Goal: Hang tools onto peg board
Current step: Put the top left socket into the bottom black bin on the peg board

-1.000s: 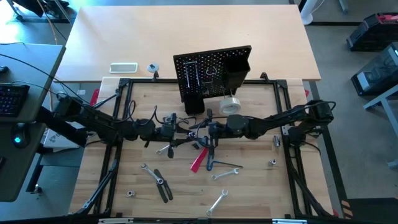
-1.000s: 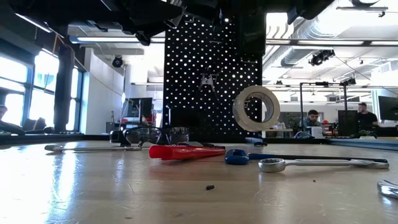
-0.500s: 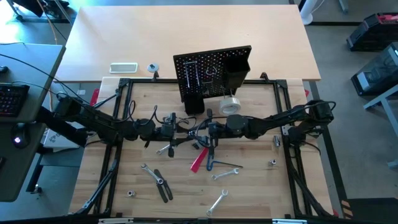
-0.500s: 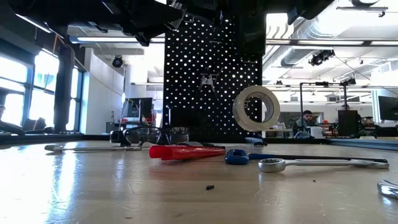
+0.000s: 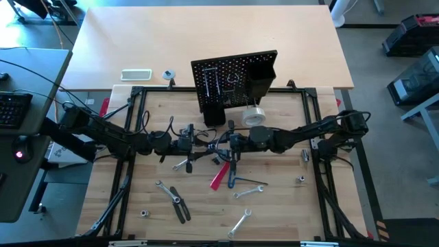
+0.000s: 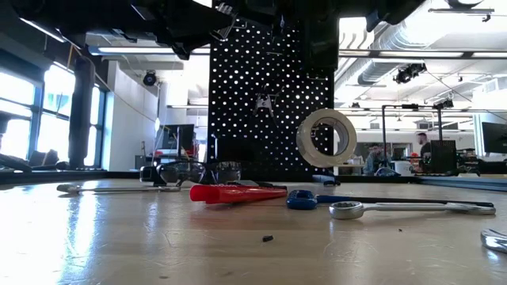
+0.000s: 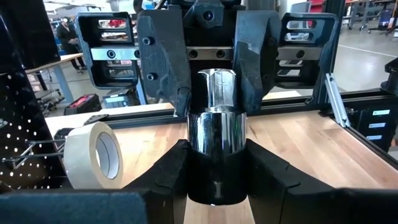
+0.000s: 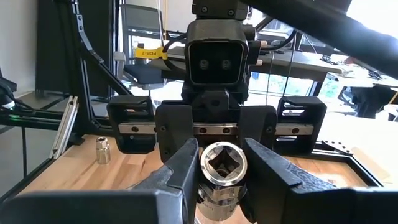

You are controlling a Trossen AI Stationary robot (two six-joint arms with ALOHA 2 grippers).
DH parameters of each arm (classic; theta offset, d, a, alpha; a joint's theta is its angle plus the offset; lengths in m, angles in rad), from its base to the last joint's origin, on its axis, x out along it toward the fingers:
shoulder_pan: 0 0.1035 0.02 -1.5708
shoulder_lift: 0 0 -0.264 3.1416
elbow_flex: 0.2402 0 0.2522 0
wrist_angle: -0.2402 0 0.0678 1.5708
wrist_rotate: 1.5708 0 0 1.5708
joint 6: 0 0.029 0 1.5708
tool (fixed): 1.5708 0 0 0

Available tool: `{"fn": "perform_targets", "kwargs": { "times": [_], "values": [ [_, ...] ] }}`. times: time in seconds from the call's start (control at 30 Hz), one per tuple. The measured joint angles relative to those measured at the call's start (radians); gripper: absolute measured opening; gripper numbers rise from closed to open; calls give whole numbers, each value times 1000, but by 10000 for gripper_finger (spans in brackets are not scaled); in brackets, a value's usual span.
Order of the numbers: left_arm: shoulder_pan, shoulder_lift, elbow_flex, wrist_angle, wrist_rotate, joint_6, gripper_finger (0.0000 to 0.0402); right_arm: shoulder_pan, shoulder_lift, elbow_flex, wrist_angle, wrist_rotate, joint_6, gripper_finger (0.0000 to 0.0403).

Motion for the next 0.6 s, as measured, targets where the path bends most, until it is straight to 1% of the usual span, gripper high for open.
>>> {"fn": "perform_targets", "kwargs": {
  "times": [0.2, 0.23, 0.3, 0.37, 0.43, 0.5, 0.6],
  "values": [
    [0, 0, 0, -17, -23, 1, 109, -2, 0, 0, -7, 9, 1, 99],
    [0, -1, 0, -24, -35, 1, 119, -4, 0, 0, -8, 13, 1, 99],
    [-1, -2, 1, -37, -78, -2, 154, -7, 1, 0, -17, 28, 3, 99],
    [-1, -5, 2, -58, -131, -5, 191, -9, 3, 0, -22, 60, 2, 99],
    [0, -14, 2, -102, -185, -5, 220, -12, 3, 0, -26, 92, -2, 99],
    [0, -32, 2, -154, -229, -6, 238, -17, 2, 0, -35, 110, -3, 99],
    [0, -73, 2, -245, -279, -9, 249, -29, 2, 0, -54, 130, 1, 99]
  ]
}}
